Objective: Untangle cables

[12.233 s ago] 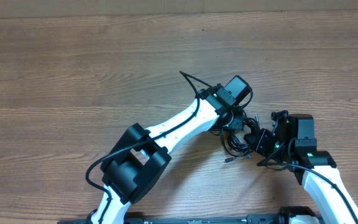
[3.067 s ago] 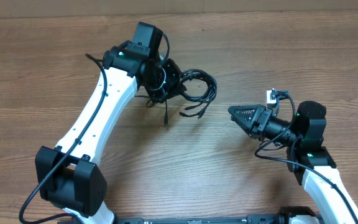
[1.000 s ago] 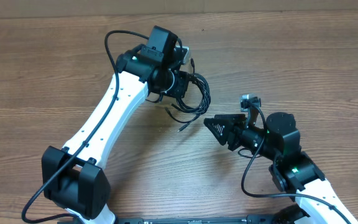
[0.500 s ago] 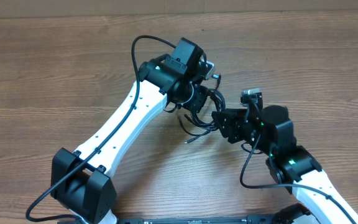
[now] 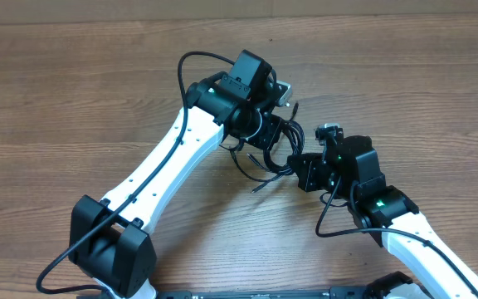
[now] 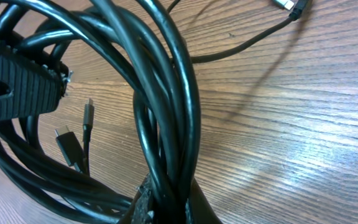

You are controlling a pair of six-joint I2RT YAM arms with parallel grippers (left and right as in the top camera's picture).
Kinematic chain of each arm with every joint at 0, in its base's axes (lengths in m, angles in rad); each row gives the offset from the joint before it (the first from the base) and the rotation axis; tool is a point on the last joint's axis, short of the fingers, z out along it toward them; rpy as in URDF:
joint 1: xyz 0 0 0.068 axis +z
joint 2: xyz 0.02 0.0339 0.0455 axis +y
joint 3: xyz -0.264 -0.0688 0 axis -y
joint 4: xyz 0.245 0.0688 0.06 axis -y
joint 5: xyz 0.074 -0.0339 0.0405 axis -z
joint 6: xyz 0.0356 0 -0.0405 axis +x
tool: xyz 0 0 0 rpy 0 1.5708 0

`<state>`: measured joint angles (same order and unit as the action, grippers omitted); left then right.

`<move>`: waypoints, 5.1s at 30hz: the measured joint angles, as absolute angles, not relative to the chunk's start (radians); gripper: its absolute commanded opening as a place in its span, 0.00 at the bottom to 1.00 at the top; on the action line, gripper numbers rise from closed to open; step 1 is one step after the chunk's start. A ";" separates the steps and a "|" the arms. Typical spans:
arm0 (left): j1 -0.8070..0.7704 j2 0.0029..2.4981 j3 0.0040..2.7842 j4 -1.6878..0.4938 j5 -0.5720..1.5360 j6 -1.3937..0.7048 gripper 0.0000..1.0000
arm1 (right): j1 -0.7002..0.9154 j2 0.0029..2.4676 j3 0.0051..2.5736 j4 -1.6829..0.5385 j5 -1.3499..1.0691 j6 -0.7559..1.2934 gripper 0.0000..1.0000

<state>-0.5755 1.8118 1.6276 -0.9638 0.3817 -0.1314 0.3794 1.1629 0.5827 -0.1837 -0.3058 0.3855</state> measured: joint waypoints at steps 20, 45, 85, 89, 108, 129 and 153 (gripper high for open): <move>-0.596 1.811 1.628 -0.906 0.189 -0.430 0.04 | 0.374 0.869 0.582 -0.147 -0.552 0.386 0.04; -0.505 1.809 1.634 -1.127 -0.214 -0.883 0.04 | 0.387 0.873 0.580 -0.227 -0.539 0.393 0.04; -0.550 1.809 1.634 -1.076 0.036 -0.624 0.04 | 0.480 1.230 0.580 -0.016 -0.094 0.234 0.36; -0.557 1.809 1.634 -1.077 0.078 -0.583 0.04 | 0.485 1.269 0.580 -0.019 -0.010 0.234 0.37; -0.554 1.809 1.634 -1.101 0.364 -0.097 0.04 | 0.486 1.287 0.580 0.144 0.149 0.223 0.46; -0.574 1.809 1.637 -1.132 0.164 -0.188 0.04 | 0.474 1.214 0.580 0.190 0.158 0.157 0.04; -0.550 1.809 1.634 -1.051 -0.082 -0.663 0.04 | 0.197 1.004 0.582 -0.202 0.075 0.317 0.53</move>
